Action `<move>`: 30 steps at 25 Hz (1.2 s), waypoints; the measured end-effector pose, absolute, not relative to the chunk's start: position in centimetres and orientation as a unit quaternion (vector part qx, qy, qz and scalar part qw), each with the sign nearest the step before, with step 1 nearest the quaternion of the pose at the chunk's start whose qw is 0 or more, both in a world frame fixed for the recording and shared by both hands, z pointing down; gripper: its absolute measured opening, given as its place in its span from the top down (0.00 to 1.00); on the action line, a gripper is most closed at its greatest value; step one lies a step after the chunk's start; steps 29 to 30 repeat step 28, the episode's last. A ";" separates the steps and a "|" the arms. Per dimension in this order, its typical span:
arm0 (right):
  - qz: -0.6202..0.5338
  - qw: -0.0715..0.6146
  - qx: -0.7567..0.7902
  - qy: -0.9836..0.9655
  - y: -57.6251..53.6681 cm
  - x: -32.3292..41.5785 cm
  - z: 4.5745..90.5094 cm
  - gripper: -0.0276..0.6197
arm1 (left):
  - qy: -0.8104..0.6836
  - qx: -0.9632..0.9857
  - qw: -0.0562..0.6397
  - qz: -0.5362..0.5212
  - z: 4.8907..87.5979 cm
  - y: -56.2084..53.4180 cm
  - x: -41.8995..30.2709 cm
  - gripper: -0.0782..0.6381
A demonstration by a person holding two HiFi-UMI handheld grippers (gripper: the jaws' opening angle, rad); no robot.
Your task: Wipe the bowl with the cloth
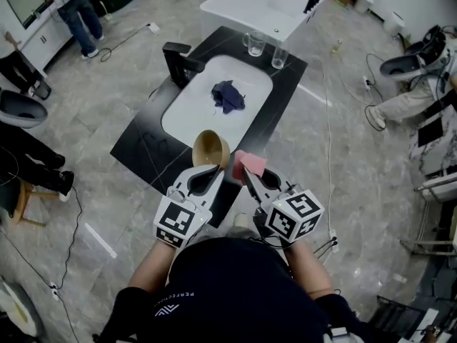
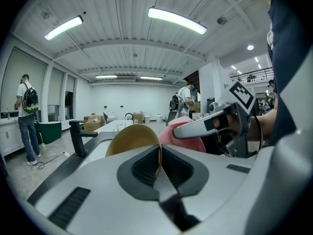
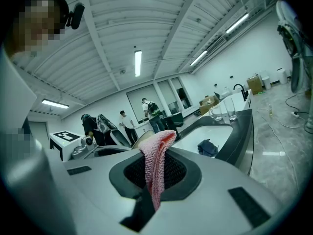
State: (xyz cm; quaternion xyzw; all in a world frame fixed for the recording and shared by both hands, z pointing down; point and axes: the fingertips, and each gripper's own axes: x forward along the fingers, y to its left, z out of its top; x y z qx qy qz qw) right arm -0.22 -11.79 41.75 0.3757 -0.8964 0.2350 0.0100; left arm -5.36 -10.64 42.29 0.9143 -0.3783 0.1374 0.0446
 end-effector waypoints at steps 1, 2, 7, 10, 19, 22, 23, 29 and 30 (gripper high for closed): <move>0.235 0.011 0.375 -0.897 -11.8 -0.2 41.8 0.89 | -0.378 0.914 0.045 0.137 42.3 -10.6 -5.3 0.86; 0.234 0.012 0.376 -0.897 -11.8 -0.2 41.9 0.89 | -0.378 0.914 0.046 0.137 42.4 -10.6 -5.3 0.86; 0.235 0.011 0.377 -0.896 -12.0 0.0 42.0 0.89 | -0.379 0.914 0.052 0.136 42.6 -10.6 -5.1 0.86; 0.237 0.012 0.380 -0.894 -12.1 0.2 42.1 0.89 | -0.380 0.913 0.056 0.136 42.8 -10.7 -5.2 0.86; 0.234 0.015 0.386 -0.892 -12.8 0.6 42.1 0.89 | -0.382 0.913 0.056 0.132 42.8 -11.3 -5.3 0.86; 0.232 0.014 0.389 -0.891 -12.9 0.9 42.0 0.89 | -0.382 0.913 0.053 0.130 42.5 -11.4 -5.2 0.86; 0.232 0.014 0.389 -0.891 -12.9 0.9 42.1 0.89 | -0.382 0.914 0.052 0.129 42.5 -11.4 -5.1 0.86; 0.233 0.012 0.392 -0.890 -13.1 1.3 42.1 0.89 | -0.381 0.914 0.051 0.128 42.4 -11.5 -4.7 0.86; 0.233 0.012 0.392 -0.890 -13.1 1.3 42.1 0.89 | -0.381 0.914 0.051 0.128 42.4 -11.5 -4.7 0.86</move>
